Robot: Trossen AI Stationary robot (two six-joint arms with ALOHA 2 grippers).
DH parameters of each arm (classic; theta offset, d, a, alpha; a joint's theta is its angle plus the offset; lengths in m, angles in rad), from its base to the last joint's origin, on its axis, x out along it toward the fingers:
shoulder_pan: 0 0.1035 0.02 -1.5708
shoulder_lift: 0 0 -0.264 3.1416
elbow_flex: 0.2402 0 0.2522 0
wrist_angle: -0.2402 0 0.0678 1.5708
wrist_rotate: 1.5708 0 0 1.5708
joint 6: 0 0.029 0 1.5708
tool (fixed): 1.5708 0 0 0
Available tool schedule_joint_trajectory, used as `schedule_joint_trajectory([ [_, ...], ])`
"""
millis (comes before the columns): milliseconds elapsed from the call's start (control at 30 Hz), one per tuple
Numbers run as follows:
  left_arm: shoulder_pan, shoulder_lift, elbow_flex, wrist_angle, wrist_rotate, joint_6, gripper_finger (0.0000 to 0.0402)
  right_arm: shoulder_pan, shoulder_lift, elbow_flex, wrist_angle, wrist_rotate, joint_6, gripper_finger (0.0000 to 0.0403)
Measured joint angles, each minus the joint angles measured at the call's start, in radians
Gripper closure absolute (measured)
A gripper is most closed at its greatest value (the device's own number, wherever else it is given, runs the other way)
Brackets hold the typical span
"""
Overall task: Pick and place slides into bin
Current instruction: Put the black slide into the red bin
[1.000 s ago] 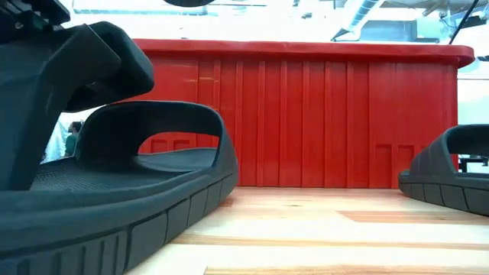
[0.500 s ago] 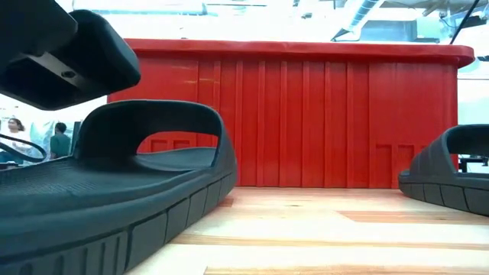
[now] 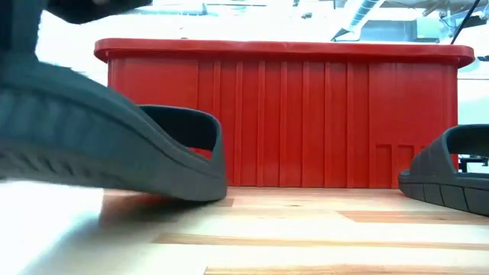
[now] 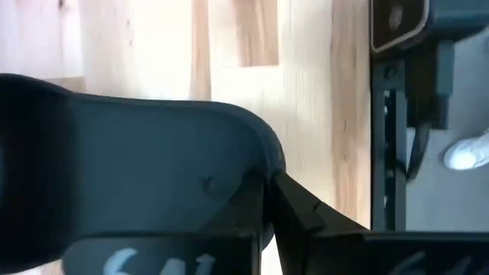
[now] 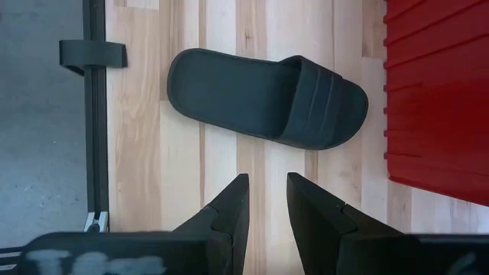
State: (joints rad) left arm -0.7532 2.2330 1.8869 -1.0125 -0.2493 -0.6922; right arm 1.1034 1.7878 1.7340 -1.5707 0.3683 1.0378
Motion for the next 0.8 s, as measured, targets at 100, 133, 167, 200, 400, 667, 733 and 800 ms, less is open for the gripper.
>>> schedule_joint_trajectory([
  [100, -0.008, 0.0, 0.049, -0.039, 0.002, -0.003, 0.0401, 0.0, 0.0, 0.0, 0.0, 0.0, 0.0, 0.0322],
  [133, -0.011, 0.0, 0.065, -0.045, 0.003, -0.005, 0.0401, 0.0, 0.0, 0.0, 0.0, 0.0, 0.0, 0.0322],
  [167, -0.014, 0.0, 0.081, -0.052, 0.005, -0.008, 0.0401, 0.0, 0.0, 0.0, 0.0, 0.0, 0.0, 0.0322],
  [200, -0.018, 0.0, 0.095, -0.057, 0.006, -0.01, 0.0401, 0.0, 0.0, 0.0, 0.0, 0.0, 0.0, 0.0322],
  [400, -0.037, -0.002, 0.181, -0.054, 0.006, -0.025, 0.0401, 0.0, 0.0, 0.0, 0.0, 0.0, -0.001, 0.0322],
  [667, -0.059, -0.003, 0.305, -0.052, -0.076, -0.039, 0.0401, 0.0, 0.0, 0.0, 0.0, 0.0, -0.002, 0.0322],
  [733, -0.06, -0.005, 0.329, -0.039, -0.096, -0.039, 0.0401, 0.0, 0.0, 0.0, 0.0, 0.0, -0.002, 0.0322],
  [800, -0.061, -0.005, 0.351, -0.031, -0.108, -0.039, 0.0401, 0.0, 0.0, 0.0, 0.0, 0.0, -0.008, 0.0322],
])
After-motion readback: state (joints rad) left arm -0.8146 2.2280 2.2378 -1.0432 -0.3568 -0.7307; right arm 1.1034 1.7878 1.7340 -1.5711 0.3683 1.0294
